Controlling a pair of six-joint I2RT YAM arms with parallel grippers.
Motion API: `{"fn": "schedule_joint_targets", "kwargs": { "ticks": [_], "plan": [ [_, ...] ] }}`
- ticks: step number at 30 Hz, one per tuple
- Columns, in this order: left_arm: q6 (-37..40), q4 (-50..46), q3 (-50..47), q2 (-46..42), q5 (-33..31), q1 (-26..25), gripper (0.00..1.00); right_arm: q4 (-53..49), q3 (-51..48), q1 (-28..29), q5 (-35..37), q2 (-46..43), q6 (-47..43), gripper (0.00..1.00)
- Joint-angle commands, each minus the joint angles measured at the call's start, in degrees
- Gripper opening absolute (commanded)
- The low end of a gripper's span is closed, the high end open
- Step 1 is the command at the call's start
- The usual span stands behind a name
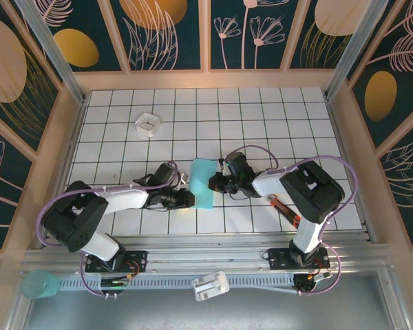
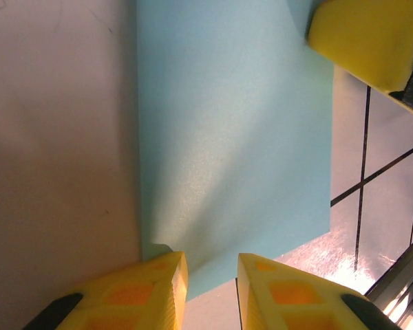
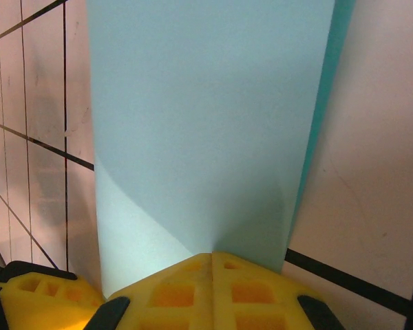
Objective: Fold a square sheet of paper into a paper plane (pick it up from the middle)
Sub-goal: First fold in half a square sheet of paper at the center of the table.
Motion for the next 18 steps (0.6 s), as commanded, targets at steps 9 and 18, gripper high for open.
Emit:
{"fn": "schedule_joint_targets", "kwargs": {
  "ticks": [9, 18],
  "plan": [
    [-1.25, 0.48, 0.59, -4.07, 1.8, 0.47, 0.31, -15.84, -4.25, -0.93, 9.12, 2.62, -2.17, 0.0],
    [2.58, -5.37, -0.97, 0.28, -4.29, 1.23, 0.3, -15.58, -4.43, -0.96, 9.12, 2.65, -2.33, 0.0]
  ]
}}
